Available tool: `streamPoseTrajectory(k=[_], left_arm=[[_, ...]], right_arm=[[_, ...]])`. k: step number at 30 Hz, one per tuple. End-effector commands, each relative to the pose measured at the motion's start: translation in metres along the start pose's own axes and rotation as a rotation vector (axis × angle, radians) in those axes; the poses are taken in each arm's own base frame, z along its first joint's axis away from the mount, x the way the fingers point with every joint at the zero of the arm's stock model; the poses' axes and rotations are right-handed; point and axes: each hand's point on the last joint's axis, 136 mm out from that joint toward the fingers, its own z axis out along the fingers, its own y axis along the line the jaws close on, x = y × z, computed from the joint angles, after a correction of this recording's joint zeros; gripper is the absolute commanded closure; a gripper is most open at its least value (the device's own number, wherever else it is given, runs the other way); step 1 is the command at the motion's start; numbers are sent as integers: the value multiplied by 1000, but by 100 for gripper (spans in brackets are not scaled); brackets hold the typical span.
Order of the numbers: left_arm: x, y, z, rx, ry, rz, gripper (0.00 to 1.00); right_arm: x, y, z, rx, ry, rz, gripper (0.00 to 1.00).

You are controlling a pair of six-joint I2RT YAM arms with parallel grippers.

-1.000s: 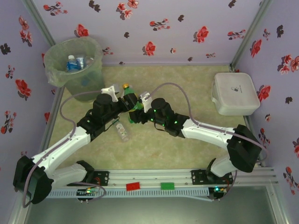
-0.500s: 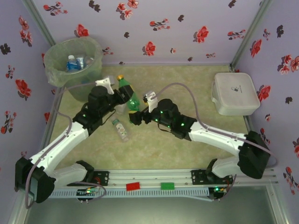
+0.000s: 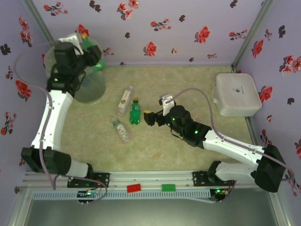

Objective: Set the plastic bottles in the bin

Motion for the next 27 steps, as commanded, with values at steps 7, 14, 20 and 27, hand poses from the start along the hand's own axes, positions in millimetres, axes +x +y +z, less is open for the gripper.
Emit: streamPoseTrajectory(k=[7,14,20,27], left_arm=[[-24,108,30,-252,82,8,51],[5,140,64,-281,162,-99,49],[11,144,72,-284,193,-132,0],[-19,124,44,-256,119,-111,0]], right_arm=[[13,-32,-20,124,21,21,0],[14,-43,-27,165,11,37,0],[16,-44,-30,165,16,41,0],[11,-48,-32,179,-27,50,0]])
